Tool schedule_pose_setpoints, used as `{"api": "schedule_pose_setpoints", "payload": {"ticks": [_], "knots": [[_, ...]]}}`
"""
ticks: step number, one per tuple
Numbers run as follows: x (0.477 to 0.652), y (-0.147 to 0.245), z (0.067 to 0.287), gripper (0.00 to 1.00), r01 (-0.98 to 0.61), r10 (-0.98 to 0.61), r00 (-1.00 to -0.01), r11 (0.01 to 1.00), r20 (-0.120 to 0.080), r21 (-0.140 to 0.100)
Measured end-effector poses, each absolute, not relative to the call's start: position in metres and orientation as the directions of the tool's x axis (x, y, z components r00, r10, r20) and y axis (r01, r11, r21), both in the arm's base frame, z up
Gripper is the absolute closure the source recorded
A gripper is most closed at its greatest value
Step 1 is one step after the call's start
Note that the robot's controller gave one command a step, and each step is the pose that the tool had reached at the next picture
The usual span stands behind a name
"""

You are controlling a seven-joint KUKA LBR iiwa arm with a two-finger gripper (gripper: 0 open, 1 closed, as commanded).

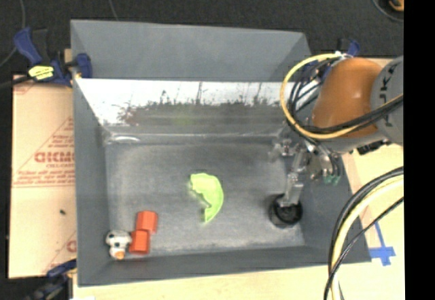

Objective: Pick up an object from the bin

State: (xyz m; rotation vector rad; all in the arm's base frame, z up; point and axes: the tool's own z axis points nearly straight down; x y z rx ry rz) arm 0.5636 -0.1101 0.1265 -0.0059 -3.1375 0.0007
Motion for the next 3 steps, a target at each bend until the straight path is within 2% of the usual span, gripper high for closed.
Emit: {"api": "schedule_pose_setpoints", "payload": {"ticks": [1,2,3], "knots": [[0.566,-0.11,0.131,0.0,0.0,0.0,-1.0,1.0,-0.004,-0.002],[0.484,-0.151,0.072,0.0,-0.059,-0.059,-0.998,0.998,0.002,-0.002],[0.498,-0.129,0.071,0.0,-0.339,-0.339,-0.941,0.941,-0.007,-0.008]]}}
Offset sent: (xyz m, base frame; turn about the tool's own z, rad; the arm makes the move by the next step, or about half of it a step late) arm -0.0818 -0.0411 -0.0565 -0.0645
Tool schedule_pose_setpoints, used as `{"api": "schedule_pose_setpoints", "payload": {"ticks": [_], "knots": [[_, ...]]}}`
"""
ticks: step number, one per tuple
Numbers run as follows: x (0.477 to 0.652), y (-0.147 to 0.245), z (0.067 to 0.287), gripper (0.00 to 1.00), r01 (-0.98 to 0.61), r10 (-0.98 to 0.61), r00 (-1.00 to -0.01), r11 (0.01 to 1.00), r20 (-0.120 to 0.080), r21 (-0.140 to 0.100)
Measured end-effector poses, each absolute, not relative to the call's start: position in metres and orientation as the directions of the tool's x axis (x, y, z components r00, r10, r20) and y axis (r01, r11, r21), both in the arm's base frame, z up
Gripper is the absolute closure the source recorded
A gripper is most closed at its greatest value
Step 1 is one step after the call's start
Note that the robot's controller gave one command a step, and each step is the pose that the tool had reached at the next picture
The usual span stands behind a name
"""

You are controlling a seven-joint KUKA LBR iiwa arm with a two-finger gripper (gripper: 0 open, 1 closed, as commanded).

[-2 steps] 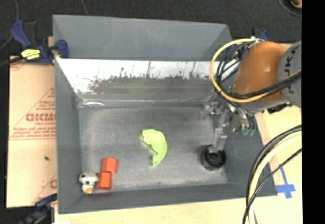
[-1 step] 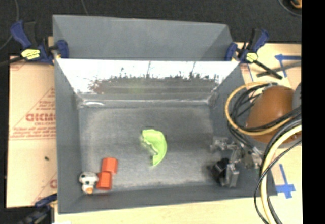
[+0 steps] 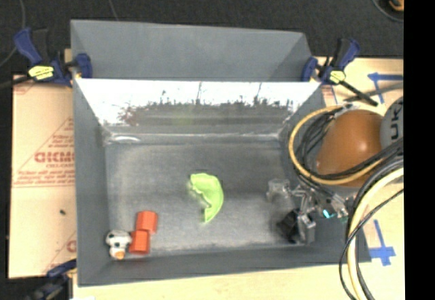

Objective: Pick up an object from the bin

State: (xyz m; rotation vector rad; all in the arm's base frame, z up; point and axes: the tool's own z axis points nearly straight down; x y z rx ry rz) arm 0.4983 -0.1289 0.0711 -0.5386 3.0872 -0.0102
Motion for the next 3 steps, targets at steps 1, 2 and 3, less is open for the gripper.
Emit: {"api": "schedule_pose_setpoints", "payload": {"ticks": [1,2,3], "knots": [[0.5015,-0.125,0.0718,1.0,-0.347,-0.347,-0.938,0.938,-0.009,-0.009],[0.5016,-0.125,0.0718,1.0,-0.349,-0.349,-0.937,0.937,-0.009,-0.009],[0.4972,-0.1327,0.0718,1.0,-0.369,-0.369,-0.929,0.929,-0.012,-0.012]]}}
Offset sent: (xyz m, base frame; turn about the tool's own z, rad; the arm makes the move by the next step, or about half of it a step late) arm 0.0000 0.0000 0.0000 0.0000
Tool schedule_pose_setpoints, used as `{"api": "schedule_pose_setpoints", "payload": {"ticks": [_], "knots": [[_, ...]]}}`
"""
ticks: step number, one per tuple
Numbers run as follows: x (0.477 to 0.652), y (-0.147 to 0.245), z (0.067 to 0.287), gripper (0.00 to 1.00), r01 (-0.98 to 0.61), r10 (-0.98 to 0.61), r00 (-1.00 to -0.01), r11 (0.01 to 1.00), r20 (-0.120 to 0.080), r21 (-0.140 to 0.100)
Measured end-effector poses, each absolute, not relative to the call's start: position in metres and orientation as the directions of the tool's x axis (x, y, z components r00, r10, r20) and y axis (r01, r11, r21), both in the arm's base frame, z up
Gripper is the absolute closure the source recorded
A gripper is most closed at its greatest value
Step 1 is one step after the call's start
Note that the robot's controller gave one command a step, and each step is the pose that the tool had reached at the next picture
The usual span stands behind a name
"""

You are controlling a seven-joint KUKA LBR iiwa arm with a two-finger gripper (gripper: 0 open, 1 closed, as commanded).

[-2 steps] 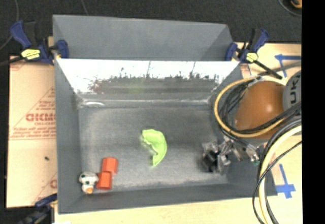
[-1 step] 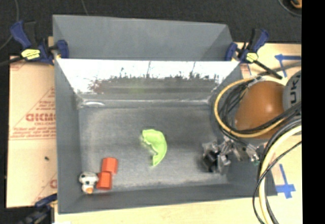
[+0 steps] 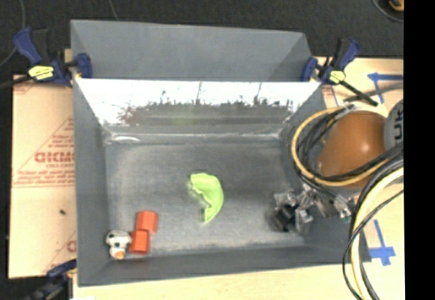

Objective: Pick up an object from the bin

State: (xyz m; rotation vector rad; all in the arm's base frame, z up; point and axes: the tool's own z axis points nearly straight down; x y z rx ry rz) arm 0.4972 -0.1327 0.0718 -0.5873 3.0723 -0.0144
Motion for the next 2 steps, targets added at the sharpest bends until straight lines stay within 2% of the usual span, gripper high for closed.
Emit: {"api": "schedule_pose_setpoints", "payload": {"ticks": [1,2], "knots": [[0.487,-0.138,0.076,1.0,-0.355,-0.355,-0.935,0.935,-0.009,-0.009],[0.497,-0.146,0.073,1.0,-0.381,-0.381,-0.925,0.925,-0.016,-0.015]]}}
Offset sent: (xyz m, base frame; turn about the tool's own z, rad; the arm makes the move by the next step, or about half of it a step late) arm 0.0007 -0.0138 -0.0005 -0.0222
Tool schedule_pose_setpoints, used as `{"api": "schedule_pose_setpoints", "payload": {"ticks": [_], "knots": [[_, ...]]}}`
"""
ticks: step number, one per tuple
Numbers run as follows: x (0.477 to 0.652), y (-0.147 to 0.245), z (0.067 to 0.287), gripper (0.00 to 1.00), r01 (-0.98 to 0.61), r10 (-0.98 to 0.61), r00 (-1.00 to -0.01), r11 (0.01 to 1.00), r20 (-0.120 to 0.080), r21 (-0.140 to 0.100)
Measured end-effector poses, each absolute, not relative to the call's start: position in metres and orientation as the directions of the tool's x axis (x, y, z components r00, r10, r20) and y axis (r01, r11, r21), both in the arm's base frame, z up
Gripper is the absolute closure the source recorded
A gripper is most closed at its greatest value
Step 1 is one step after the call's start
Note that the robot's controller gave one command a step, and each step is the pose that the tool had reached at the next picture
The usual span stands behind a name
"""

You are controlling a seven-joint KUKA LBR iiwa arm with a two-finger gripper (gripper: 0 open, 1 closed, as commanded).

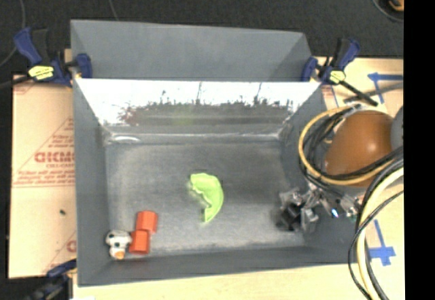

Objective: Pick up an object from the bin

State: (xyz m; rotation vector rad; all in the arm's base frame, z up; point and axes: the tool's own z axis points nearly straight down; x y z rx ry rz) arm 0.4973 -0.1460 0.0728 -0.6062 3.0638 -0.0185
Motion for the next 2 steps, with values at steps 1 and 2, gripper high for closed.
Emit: {"api": "schedule_pose_setpoints", "payload": {"ticks": [1,2], "knots": [[0.487,-0.154,0.072,1.0,-0.397,-0.397,-0.918,0.918,-0.023,-0.001],[0.5,-0.154,0.071,1.0,-0.405,-0.404,-0.914,0.915,-0.02,0.0]]}}
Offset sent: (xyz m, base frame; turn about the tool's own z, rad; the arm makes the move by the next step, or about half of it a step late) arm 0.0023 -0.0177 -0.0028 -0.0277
